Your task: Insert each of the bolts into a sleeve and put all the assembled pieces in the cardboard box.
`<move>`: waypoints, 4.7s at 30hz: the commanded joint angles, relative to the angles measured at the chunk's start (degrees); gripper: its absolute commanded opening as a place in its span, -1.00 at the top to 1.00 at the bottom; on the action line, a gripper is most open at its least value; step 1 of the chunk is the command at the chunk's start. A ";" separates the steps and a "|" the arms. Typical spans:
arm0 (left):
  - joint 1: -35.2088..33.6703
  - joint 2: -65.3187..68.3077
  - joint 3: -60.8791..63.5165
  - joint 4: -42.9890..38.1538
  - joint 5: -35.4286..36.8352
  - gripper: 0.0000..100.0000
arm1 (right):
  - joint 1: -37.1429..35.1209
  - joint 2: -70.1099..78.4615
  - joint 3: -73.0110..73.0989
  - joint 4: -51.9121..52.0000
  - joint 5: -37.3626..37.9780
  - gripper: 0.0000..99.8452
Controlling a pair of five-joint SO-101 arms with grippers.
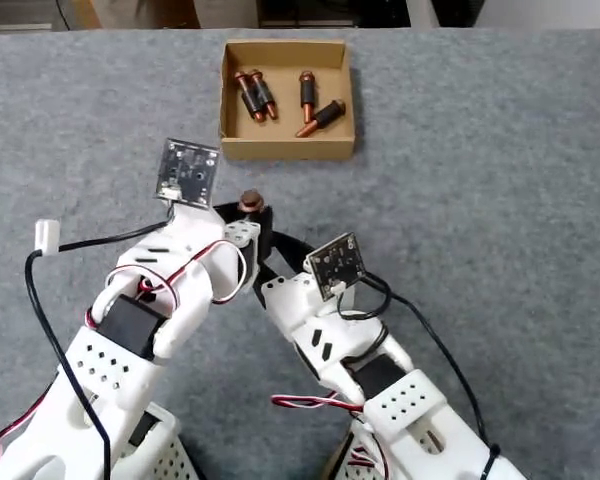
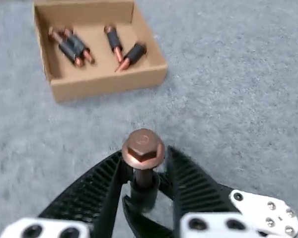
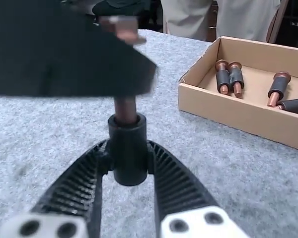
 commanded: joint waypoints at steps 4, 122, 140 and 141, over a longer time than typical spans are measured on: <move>-0.53 -1.10 -5.80 3.69 5.36 0.69 | -0.57 -1.54 -0.04 -0.09 -0.70 1.00; -17.41 -28.53 6.95 13.10 -12.04 0.96 | 20.35 148.88 -192.48 50.64 12.92 1.00; -22.59 -28.70 6.68 13.19 -12.13 0.96 | 20.18 134.20 -192.57 83.43 2.55 1.00; -22.51 -28.70 6.68 13.19 -12.13 0.96 | 20.18 133.93 -192.57 84.40 2.55 1.00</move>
